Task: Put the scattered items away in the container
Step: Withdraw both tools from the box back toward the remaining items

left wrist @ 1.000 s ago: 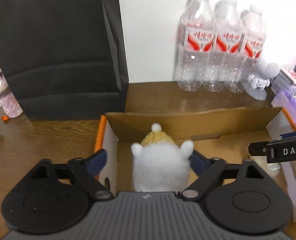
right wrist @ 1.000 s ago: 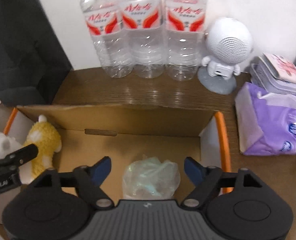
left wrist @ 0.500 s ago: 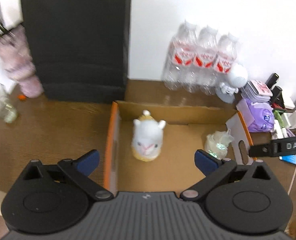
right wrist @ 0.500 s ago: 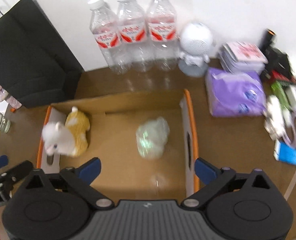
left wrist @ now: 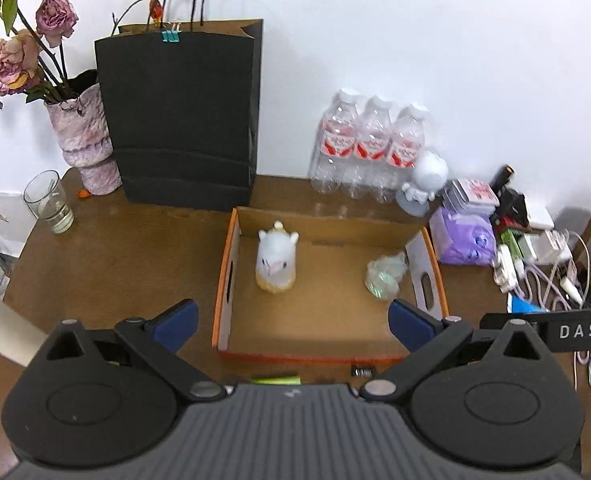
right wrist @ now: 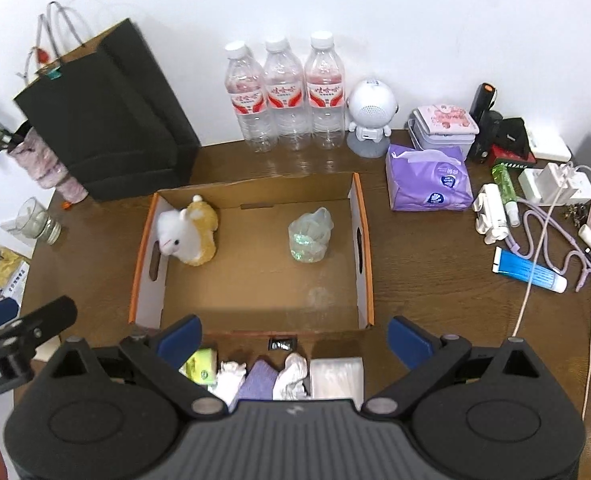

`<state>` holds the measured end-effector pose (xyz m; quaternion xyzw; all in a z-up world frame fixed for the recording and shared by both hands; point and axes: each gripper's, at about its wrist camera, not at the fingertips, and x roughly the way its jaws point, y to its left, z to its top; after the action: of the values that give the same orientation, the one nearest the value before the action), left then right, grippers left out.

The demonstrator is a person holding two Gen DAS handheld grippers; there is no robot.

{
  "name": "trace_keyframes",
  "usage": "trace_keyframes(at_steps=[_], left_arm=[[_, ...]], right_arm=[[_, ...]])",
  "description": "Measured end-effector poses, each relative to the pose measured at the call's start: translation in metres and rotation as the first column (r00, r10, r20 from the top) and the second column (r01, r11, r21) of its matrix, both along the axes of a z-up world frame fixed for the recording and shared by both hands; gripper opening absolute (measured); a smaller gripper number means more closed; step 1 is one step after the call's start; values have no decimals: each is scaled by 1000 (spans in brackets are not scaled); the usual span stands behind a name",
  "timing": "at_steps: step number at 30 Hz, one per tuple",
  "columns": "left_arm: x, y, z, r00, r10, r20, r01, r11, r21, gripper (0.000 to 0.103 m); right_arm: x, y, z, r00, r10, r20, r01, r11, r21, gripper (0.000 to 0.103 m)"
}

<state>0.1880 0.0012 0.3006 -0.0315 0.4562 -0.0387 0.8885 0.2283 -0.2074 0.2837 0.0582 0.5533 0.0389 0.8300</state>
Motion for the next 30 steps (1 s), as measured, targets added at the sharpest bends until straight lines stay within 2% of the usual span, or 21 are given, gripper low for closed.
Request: trace_keyframes(at_steps=[3,12,17,25,28,30], left_arm=[[-11,-8,4,1000,-14,-16,15,1000,20,103],[-32,-8,11,999,13,-31,-12,1000,25,103],[-44,-8,9,998,-6,-55,7,1000,20,103],[-44,-4,-14,996,-3,-89,6,999,31,103],[-55,-5,-28,1000,3,-26,-1,998,66,103],[-68,-8,-39,999,-17,38,13,994,111,103]], right_arm=[[-13,2,6,1000,10,14,-10,1000,2,100],[-36,2,17,999,25,43,-26,999,20,100],[-52,5,22,997,42,72,-43,999,16,100],[-54,7,1,995,68,67,-70,997,30,100],[-60,7,-11,993,60,103,-64,997,33,100],[-72,5,-18,982,54,182,-61,998,32,100]])
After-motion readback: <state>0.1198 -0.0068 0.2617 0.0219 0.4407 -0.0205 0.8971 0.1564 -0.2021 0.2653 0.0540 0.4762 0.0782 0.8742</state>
